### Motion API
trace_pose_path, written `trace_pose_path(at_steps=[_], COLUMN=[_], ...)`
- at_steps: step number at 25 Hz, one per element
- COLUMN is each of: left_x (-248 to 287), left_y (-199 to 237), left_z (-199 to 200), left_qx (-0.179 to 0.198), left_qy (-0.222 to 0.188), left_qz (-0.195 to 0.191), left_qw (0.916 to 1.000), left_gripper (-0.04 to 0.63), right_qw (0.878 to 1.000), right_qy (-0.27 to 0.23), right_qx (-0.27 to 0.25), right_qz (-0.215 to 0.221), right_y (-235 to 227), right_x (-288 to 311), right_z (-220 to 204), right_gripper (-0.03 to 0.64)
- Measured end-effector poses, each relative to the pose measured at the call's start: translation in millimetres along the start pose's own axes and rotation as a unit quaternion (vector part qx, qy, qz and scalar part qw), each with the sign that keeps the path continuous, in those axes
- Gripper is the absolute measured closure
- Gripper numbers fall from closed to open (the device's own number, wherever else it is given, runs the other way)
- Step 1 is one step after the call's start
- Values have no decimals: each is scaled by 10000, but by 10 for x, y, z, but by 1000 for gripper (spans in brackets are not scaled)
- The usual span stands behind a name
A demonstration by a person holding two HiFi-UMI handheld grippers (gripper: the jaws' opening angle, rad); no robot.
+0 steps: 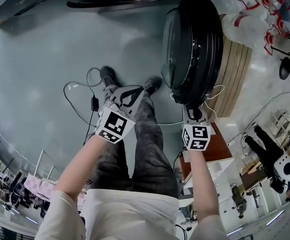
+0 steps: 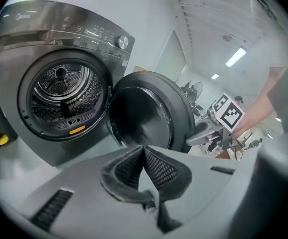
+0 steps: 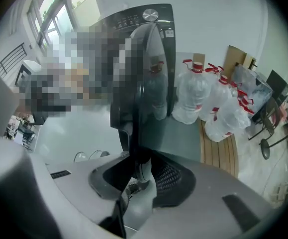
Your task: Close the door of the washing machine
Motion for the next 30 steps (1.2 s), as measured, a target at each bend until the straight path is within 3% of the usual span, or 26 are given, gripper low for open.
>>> trace_pose_path(at_steps=[7, 14, 21, 30], left_x=[-443, -977, -1333, -1553], left_y=[295, 795, 1201, 1409], left_z=[-187, -338, -441, -540], left_qx=[-56, -176, -382, -599], left_qy=[59, -61, -196, -338], left_qz=[29, 332, 652, 819], left_qw=[10000, 9993, 9969, 9943], left_gripper=[586, 586, 586, 586], right_qw=[9989, 9950, 9916, 9905], right_qy=[161, 229, 257, 58], right_qx=[194, 663, 817, 318], right_qz=[401, 713, 968, 1340], right_y=[814, 1557, 2123, 2667], right_x=[90, 217, 368, 565], right_z=[236, 573, 976, 1444], right_gripper=[460, 431, 417, 403])
Point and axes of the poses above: the fingertips, and each gripper's own axes: x forward along the fingers, y to its left, z out of its top, the point moved 1 cm from there along -x, backward along the fingers, and after that the axes turned 11 degrees about -z, right-handed, at the moved point
